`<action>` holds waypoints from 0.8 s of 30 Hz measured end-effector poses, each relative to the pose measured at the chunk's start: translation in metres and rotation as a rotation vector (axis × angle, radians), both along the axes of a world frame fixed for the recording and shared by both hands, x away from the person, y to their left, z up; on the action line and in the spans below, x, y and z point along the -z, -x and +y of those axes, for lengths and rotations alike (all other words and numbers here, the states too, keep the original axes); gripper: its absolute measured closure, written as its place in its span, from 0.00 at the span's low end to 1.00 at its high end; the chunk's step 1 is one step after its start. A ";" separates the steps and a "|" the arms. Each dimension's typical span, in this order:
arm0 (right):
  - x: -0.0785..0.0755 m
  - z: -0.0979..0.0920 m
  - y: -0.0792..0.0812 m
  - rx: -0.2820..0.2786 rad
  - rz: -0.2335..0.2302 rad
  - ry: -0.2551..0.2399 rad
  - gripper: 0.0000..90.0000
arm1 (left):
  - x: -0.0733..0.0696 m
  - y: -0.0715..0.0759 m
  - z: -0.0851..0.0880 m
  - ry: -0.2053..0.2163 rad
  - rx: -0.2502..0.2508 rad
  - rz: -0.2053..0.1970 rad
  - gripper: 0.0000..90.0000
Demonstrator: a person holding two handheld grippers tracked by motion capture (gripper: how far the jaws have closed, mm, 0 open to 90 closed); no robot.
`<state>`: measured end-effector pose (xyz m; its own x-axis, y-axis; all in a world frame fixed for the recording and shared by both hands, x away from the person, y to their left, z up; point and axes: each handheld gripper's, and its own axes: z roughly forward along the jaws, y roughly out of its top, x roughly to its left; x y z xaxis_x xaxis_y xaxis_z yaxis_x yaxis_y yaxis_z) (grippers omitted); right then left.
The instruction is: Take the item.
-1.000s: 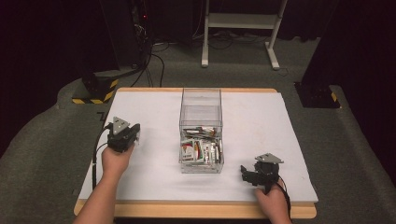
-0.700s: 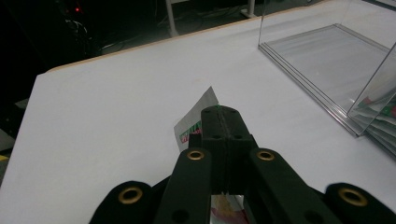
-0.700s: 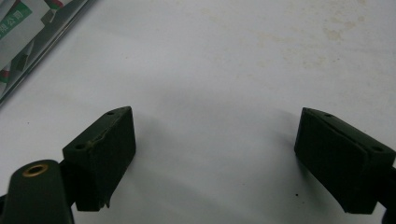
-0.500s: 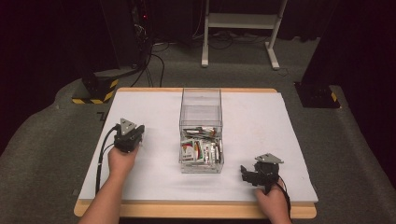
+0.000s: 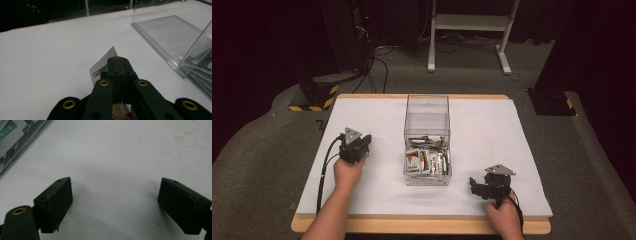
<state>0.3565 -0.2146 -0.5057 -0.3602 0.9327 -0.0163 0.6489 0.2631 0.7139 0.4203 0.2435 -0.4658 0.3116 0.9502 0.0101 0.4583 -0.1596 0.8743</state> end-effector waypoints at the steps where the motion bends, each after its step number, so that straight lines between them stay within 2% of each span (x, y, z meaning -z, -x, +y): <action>1: 0.000 0.000 0.000 0.000 0.000 0.000 0.14 | 0.001 0.000 -0.003 0.004 0.004 0.005 0.98; 11: 0.000 0.000 0.000 0.000 0.000 0.000 0.14 | 0.003 -0.003 -0.012 0.011 0.020 0.019 0.94; 13: 0.000 0.000 0.000 -0.001 0.000 0.000 0.14 | 0.003 -0.002 -0.015 0.013 0.020 0.018 0.81; 15: 0.000 0.000 0.000 -0.001 0.000 0.000 0.14 | 0.002 -0.001 -0.016 0.028 0.022 0.016 0.75; 17: 0.000 0.000 0.000 -0.001 0.000 -0.001 0.14 | 0.001 0.000 -0.017 0.041 0.034 0.016 0.75; 24: 0.000 0.000 0.000 -0.001 0.001 -0.001 0.14 | 0.000 0.002 -0.018 0.051 0.048 0.037 0.75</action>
